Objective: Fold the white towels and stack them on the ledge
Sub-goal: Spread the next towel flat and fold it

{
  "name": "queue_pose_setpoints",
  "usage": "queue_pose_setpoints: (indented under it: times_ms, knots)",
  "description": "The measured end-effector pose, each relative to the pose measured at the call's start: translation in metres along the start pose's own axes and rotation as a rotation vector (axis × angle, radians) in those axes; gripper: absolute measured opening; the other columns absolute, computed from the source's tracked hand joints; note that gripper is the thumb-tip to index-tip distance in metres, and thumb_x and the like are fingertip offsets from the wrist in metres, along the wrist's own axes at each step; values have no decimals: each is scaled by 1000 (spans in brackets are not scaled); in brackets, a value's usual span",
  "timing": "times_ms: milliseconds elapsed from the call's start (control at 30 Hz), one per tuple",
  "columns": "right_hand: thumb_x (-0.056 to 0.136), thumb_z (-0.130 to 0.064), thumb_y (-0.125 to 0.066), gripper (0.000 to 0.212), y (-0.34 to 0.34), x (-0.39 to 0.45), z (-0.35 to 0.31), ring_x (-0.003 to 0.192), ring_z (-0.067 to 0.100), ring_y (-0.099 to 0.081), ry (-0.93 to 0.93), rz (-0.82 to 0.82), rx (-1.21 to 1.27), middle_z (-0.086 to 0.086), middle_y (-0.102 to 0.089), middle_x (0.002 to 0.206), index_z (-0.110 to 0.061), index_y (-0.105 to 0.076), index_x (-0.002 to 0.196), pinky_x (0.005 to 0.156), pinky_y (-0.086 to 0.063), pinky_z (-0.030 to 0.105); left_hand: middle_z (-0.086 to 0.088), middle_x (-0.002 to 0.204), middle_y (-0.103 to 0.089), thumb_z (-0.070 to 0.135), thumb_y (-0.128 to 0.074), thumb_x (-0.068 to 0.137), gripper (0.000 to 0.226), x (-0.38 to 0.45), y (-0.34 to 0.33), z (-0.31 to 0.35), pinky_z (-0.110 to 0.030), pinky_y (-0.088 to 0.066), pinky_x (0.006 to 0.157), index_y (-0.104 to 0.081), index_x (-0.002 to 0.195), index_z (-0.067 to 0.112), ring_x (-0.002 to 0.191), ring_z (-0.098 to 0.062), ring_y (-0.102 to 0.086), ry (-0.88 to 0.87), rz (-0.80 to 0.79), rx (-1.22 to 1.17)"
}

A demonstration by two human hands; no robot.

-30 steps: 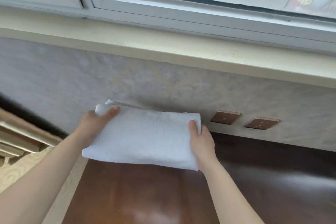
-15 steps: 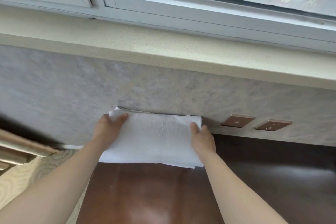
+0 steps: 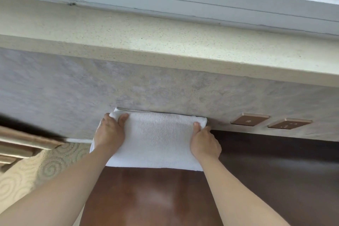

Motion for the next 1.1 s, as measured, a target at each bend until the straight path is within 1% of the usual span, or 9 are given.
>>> queue_pose_setpoints:
  times_ms: [100, 267, 433, 500, 600, 667, 733, 867, 1100]
  knots:
    - [101, -59, -6, 71, -3, 1, -1, 115, 32, -57, 25, 20, -30, 12, -60, 127, -10, -43, 136, 91, -42, 45, -25, 120, -59, 73, -28, 86, 88, 0, -2, -4, -45, -42, 78, -42, 129, -4, 109, -44, -59, -9, 36, 12]
    - [99, -62, -7, 73, -8, 3, 3, 114, 32, -59, 8, -27, 80, 10, -59, 131, -13, -41, 141, 82, -41, 42, -25, 117, -61, 78, -25, 84, 93, 3, -6, -9, -40, -37, 71, -39, 129, -2, 105, -45, -61, 17, 38, 9]
    - [102, -59, -18, 65, 15, -5, 1, 113, 33, -58, 24, 23, 52, 12, -53, 133, -9, -42, 135, 86, -44, 43, -23, 131, -51, 60, -46, 95, 67, -9, 8, -6, -49, -40, 94, -33, 135, 9, 122, -42, -48, 103, -45, -196]
    - [104, -49, -30, 51, 38, -15, -8, 109, 33, -57, 107, 198, -9, 13, -54, 129, -8, -44, 130, 87, -44, 44, -20, 135, -46, 43, -48, 100, 52, -23, 35, 7, -50, -33, 105, -37, 136, 8, 128, -39, -41, -23, 144, -152]
    - [102, -33, -42, 33, 68, -53, -47, 104, 31, -56, 462, 489, 20, 10, -59, 112, -9, -57, 119, 93, -45, 46, -12, 125, -57, 28, -42, 100, 34, -73, 59, 51, -49, -37, 99, -54, 125, 9, 121, -36, -49, -375, 377, -40]
    - [100, -29, -40, 30, 57, -81, -83, 105, 29, -55, 746, 459, 43, 7, -61, 110, -11, -59, 115, 99, -44, 47, -7, 130, -61, 33, -33, 98, 44, -101, 35, 83, -47, -39, 105, -61, 124, 12, 130, -32, -50, -565, 237, 15]
    - [103, -31, -33, 39, 25, -94, -106, 125, 26, -51, 858, 256, -17, 5, -58, 130, -15, -54, 130, 115, -33, 45, -3, 152, -46, 40, -15, 98, 63, -116, -4, 103, -45, -26, 119, -51, 144, 14, 147, -26, -32, -632, 12, 158]
    - [106, -44, -15, 58, -12, -71, -95, 154, 14, -6, 736, 19, -106, 1, -18, 166, -20, -22, 158, 125, 5, 34, 8, 166, -13, 46, 6, 93, 73, -108, -36, 105, -35, 4, 125, -18, 159, 29, 154, -15, -1, -631, -117, 332]
    - [99, -57, -4, 71, -5, -49, -61, 153, 10, 10, 761, 39, -254, -9, -7, 167, -24, -13, 161, 124, 5, 37, 11, 166, 4, 52, 1, 95, 64, -93, -45, 100, -36, 13, 123, -3, 158, 39, 152, -11, 12, -662, -167, 399]
Point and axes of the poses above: each hand's wrist, its own x-axis towards the middle knuckle, its own y-axis out of the back of the hand, z = x × y, the point moved 9 cm from there along x, towards the middle knuckle
